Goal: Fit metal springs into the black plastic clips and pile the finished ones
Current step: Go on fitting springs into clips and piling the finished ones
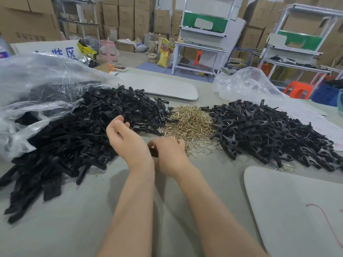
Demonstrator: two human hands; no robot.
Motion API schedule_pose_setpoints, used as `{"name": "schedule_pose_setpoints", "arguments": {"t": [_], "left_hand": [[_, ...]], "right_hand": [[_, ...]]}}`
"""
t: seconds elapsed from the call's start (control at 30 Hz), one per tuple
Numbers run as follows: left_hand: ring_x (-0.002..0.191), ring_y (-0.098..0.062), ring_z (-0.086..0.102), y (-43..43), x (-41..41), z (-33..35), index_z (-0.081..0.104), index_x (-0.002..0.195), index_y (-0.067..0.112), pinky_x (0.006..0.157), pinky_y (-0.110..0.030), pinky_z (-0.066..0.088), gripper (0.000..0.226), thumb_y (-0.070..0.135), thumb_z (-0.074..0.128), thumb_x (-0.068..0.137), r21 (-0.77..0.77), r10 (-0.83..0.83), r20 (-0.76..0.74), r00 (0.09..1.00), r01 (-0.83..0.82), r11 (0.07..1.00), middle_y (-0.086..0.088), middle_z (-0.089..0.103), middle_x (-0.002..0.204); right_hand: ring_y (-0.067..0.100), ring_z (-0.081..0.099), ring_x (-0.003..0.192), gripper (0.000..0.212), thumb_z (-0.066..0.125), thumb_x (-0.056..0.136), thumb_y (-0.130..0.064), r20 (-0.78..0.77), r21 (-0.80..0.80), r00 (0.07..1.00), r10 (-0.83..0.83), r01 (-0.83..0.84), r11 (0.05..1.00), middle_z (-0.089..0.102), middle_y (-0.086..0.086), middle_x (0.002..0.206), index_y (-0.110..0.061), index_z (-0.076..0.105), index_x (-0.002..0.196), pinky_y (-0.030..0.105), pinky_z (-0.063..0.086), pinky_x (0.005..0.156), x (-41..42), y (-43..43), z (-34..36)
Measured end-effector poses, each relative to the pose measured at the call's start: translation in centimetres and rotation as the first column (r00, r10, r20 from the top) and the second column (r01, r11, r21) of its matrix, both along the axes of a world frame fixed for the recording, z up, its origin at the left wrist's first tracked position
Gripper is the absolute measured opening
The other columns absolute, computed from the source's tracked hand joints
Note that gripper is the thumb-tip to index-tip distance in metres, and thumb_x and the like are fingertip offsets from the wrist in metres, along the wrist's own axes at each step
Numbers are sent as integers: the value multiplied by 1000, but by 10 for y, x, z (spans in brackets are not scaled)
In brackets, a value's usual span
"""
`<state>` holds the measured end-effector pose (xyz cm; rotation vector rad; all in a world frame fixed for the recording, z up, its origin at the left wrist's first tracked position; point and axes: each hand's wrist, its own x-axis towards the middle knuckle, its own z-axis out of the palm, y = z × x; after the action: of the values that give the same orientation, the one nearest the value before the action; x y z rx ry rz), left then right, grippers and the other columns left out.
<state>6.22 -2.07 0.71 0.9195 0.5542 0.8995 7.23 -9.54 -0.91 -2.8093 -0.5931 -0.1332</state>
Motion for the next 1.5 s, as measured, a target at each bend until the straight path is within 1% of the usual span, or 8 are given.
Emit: {"name": "schedule_pose_setpoints", "arguments": {"t": [0.13,0.27,0.4,0.7,1.1,1.2,1.37,1.5], "left_hand": [[81,7,55,-3,7,-9,55,106,17,68,-2,40,15,13,47,94,103,-90,-93,992,99,990,0,56,109],[88,-3,63,-16,9,-17,59,103,17,80,-13,48,11,21,56,93,177,-465,-244,851,511,841,0,65,103],[80,-13,66,-36,3,-16,67,101,8,81,-30,55,17,18,53,96,194,-751,-291,593,805,561,-2,71,90],[77,-15,61,-34,3,-16,65,102,6,81,-33,53,22,8,44,100,147,-719,-311,622,779,610,-6,66,86],[73,-13,60,-33,3,-17,63,88,14,79,-32,53,14,7,54,95,165,-686,-315,655,750,640,-4,64,80],[81,-20,62,-27,6,-19,59,89,15,83,-34,49,13,6,51,94,304,-494,-439,751,641,704,-2,66,83],[125,-26,38,-17,3,-23,47,133,12,102,-36,31,38,18,48,96,635,-4,-583,812,458,622,-9,46,136],[119,-20,49,-26,4,-20,57,126,9,102,-29,35,36,26,57,94,660,-231,-471,851,514,547,-8,55,129]], "right_hand": [[18,52,105,36,65,83,-44,-44,251,992,-119,126,960,60,-4,109,-29,55,115,38,29,93,3,-17,0],[-1,54,74,26,73,80,-35,-45,776,971,-235,182,604,57,-15,80,-28,56,99,10,41,70,4,-51,13],[10,54,90,34,71,81,-26,70,680,962,-264,147,718,58,-4,99,-20,60,113,16,41,79,-1,-66,8],[-9,61,79,30,55,94,-7,-175,843,982,71,112,526,65,-17,89,-16,59,122,19,51,87,-4,-70,5],[-2,63,77,27,55,89,1,39,771,994,-107,38,636,67,-11,85,-11,69,108,10,48,76,-7,-61,0],[13,65,76,25,57,90,-6,33,791,985,-170,79,607,71,-1,83,-19,71,106,30,53,75,-5,-62,-2],[23,56,71,33,54,93,-4,-104,873,986,-128,152,463,68,21,84,-34,64,85,53,51,76,-5,-64,2],[14,63,77,21,48,96,0,-294,940,953,73,274,201,67,20,99,-1,65,108,23,55,78,-2,-64,3]]}}
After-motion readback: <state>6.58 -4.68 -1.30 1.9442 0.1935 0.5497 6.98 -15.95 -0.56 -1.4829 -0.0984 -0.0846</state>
